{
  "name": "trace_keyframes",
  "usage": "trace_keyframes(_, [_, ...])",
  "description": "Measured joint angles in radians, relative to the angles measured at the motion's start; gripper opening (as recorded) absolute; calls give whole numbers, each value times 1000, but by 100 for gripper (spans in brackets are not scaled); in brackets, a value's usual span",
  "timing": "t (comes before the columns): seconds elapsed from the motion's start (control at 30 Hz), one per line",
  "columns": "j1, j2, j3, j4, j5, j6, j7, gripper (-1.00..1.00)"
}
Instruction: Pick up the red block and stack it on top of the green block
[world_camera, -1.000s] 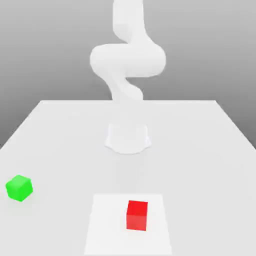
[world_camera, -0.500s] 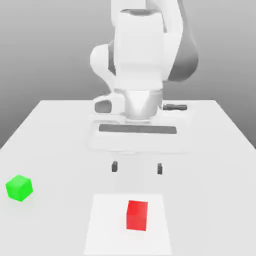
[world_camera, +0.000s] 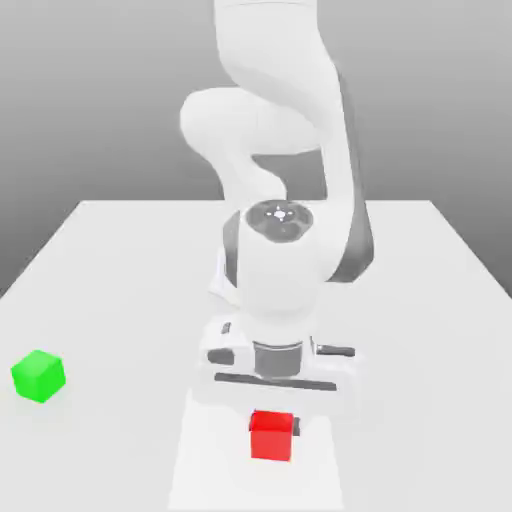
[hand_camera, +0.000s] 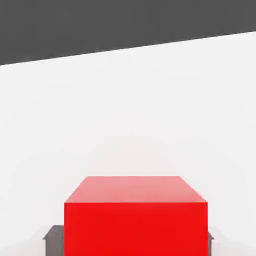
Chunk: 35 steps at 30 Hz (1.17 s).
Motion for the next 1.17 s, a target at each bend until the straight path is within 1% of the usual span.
trace_keyframes(0.07, [-6,-34,7,-5,7,-29,-5,-100])
trace_keyframes(0.23, [-19,-198,19,-29,43,-169,-25,-100])
trace_keyframes(0.37, [-132,-232,-46,-19,54,-213,94,-100])
trace_keyframes(0.87, [-599,-275,-275,41,62,-315,667,-100])
trace_keyframes(0.9, [-632,-261,-280,44,71,-304,683,-100])
trace_keyframes(1.03, [-637,-134,-243,52,143,-189,652,-100])
trace_keyframes(1.07, [-646,-100,-230,54,162,-158,640,100])
trace_keyframes(1.17, [-646,-100,-230,54,162,-158,640,100])
